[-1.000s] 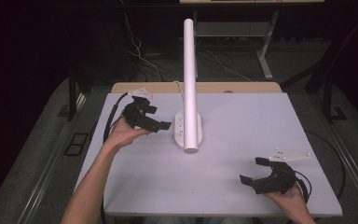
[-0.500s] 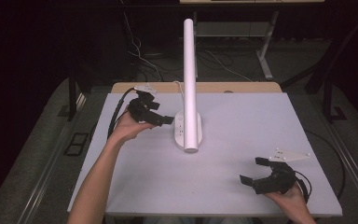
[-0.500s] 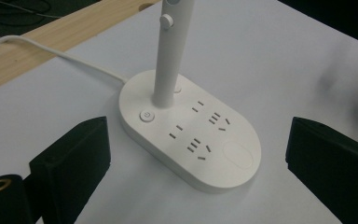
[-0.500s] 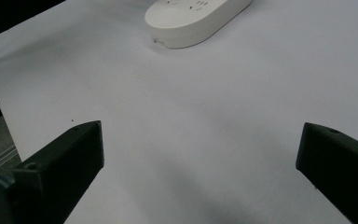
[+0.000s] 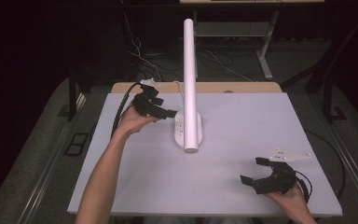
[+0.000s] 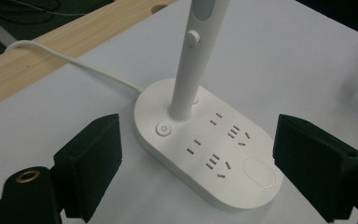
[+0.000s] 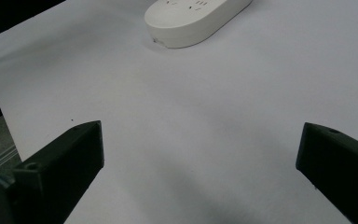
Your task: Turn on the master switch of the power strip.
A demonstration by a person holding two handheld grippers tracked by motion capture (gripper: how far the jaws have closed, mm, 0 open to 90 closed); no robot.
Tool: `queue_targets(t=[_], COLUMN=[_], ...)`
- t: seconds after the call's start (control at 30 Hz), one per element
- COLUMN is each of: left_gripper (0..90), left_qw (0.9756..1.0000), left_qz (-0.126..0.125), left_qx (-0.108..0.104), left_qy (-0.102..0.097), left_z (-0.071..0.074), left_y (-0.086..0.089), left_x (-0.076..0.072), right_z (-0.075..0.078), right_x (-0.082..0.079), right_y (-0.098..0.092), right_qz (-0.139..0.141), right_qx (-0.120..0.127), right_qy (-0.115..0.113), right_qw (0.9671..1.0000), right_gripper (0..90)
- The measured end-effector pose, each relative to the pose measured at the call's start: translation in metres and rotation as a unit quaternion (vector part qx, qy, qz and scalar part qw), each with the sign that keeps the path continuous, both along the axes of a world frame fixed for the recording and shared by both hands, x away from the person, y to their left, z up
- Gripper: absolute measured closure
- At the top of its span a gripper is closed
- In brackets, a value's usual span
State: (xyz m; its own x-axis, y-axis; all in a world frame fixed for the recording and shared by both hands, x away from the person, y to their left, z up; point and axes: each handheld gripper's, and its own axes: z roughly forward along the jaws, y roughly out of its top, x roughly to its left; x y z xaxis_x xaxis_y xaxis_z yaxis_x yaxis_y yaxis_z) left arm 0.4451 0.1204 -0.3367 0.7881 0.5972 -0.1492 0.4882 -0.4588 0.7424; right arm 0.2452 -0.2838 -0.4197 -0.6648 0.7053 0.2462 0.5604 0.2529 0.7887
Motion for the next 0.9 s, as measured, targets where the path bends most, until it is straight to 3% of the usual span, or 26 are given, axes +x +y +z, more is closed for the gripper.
queue_targets(t=[0.3, 0.33, 0.9], left_gripper=[18.6, 19.2, 31.5], left_qw=[0.9999, 0.9999, 0.9996], left_qz=[0.010, 0.005, 0.019], left_qx=[0.002, 0.011, 0.000], left_qy=[0.009, 0.009, 0.021], left_z=[-0.009, -0.009, -0.030], left_y=[-0.003, -0.001, -0.004], left_x=[0.012, 0.013, 0.031], right_z=[0.000, 0.000, -0.001], right_x=[0.000, 0.000, 0.000], right_y=[-0.001, -0.001, -0.001], right_qz=[0.002, 0.002, 0.004], right_qx=[-0.001, -0.001, -0.002], right_qy=[-0.002, -0.002, -0.002], right_qw=[1.0000, 1.0000, 1.0000], right_gripper=[0.2, 0.2, 0.2])
